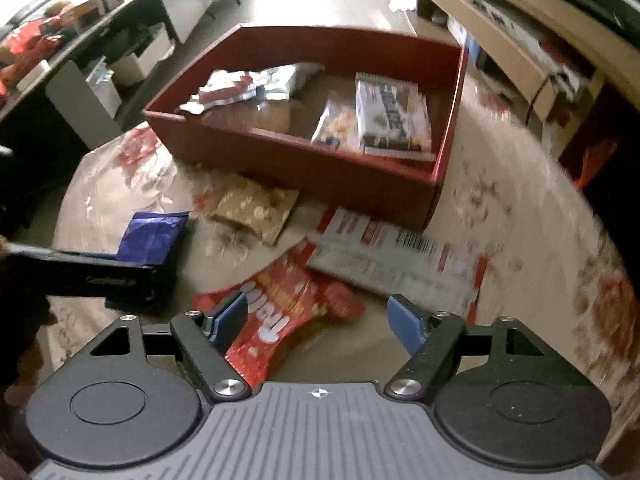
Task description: Organize snacks
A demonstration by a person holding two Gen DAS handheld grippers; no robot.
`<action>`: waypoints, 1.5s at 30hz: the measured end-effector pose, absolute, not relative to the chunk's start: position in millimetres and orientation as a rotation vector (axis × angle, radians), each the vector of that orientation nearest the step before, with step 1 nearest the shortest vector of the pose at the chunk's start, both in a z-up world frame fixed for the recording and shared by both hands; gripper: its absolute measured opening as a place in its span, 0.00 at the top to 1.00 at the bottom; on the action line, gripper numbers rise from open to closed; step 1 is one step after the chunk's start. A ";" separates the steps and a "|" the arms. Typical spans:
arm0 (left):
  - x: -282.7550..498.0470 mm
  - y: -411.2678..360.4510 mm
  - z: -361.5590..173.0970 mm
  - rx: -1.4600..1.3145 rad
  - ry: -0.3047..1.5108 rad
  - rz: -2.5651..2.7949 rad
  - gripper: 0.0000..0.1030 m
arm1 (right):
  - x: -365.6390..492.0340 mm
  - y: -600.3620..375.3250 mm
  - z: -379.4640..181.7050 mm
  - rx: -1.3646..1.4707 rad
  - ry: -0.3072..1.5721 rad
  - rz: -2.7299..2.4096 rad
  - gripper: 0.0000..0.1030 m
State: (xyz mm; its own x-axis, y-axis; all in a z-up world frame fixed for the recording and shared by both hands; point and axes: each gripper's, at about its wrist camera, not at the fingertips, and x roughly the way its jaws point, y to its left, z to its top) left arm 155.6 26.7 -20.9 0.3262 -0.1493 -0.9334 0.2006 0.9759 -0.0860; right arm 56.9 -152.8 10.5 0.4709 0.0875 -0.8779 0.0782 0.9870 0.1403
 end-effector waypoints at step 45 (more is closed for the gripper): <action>96.4 21.9 -38.5 0.099 1.146 -0.109 0.01 | 6.6 -131.2 -38.0 0.042 1.147 -0.027 0.06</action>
State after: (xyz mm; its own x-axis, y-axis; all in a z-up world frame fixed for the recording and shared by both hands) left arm 96.4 21.9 -38.5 0.4075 -0.0357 -0.9125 0.1368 0.9903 0.0224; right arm 6.6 -131.2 -38.0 0.4115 -0.0004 -0.9114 0.0430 0.9989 0.0190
